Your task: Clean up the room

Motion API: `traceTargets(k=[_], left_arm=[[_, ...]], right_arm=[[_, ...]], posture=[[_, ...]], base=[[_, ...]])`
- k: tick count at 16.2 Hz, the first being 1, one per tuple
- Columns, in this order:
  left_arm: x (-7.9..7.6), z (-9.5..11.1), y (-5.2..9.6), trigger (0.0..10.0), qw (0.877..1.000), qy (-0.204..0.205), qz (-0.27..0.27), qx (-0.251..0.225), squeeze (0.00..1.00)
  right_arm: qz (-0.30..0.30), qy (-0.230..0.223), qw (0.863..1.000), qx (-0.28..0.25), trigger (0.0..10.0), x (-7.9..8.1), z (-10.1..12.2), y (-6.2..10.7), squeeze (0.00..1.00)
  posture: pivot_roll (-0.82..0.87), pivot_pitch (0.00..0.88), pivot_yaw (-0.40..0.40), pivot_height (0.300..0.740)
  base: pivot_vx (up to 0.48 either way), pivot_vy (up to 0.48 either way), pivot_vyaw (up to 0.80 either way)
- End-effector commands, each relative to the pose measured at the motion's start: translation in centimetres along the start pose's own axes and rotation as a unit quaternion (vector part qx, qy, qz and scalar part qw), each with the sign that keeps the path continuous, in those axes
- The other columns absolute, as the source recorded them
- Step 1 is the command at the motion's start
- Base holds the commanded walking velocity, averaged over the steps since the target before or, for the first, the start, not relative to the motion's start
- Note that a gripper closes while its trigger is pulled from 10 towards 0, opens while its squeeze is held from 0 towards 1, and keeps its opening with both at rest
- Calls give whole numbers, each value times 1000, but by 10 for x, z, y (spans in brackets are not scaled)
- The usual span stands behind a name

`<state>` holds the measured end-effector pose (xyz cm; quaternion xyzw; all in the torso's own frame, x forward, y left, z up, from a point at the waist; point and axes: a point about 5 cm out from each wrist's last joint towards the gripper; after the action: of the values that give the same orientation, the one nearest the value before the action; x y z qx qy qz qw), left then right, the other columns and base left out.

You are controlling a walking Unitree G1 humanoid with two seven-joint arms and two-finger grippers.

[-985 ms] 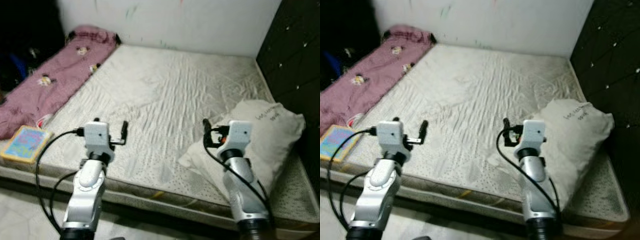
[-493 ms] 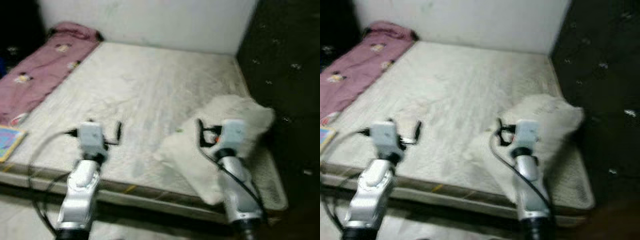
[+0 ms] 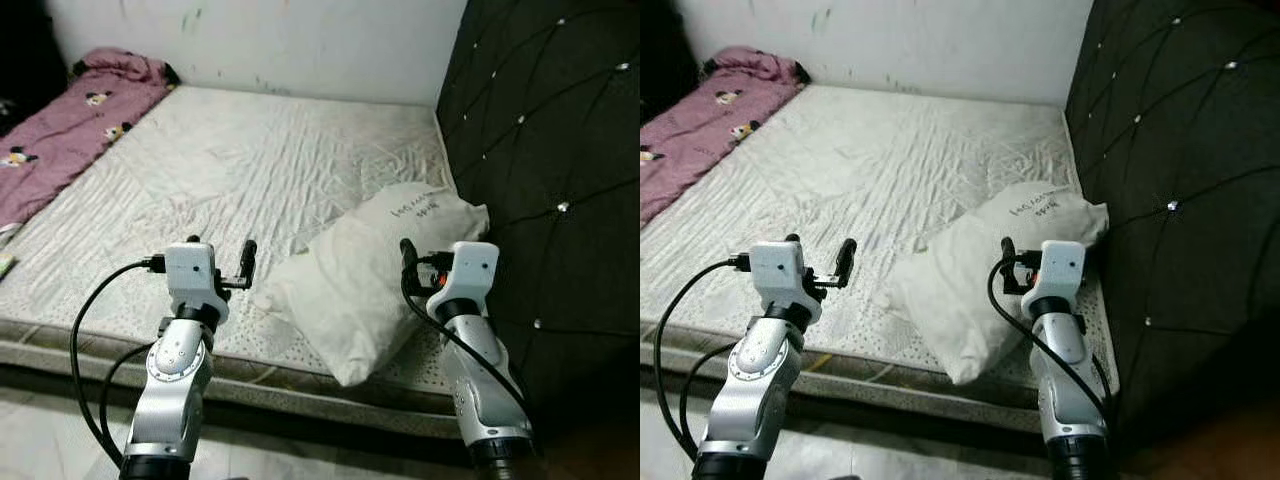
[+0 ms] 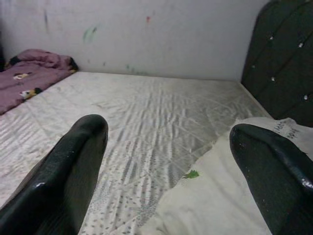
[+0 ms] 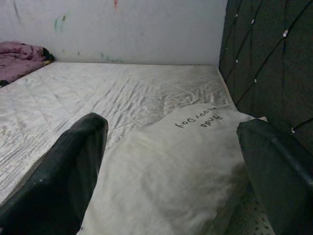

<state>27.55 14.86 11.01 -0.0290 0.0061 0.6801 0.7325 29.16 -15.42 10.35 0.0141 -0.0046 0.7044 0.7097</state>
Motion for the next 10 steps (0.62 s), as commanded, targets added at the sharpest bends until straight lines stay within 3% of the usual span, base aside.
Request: traceTargets(k=[1, 6, 10], left_arm=[[2, 2, -1, 10000, 1000, -2, 0, -5, 0], [0, 3, -1, 10000, 1000, 3, -9, -10, 0], [-1, 4, 0, 10000, 1000, 5, -17, -14, 0]], right_arm=[[6, 1, 1000, -2, 10000, 2, 2, -2, 0], [9, 5, 1000, 0, 10000, 3, 2, -2, 0], [9, 3, 1000, -2, 10000, 3, 2, -2, 0]], posture=[[-8, 0, -4, 740], [-8, 0, -6, 740], [-9, 0, -4, 740]], base=[[0, 0, -800], [0, 0, 0], [0, 0, -705]])
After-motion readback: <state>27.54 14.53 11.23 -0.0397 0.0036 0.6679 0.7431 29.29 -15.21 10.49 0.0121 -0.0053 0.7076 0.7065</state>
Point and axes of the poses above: a point about 5 cm out from each wrist's last joint towards the gripper, its own y axis pointing back from the gripper into the wrist, its own z axis along the axis of the wrist's last joint, x = y × z, and after that the axes turned 1 degree about y, right-handed
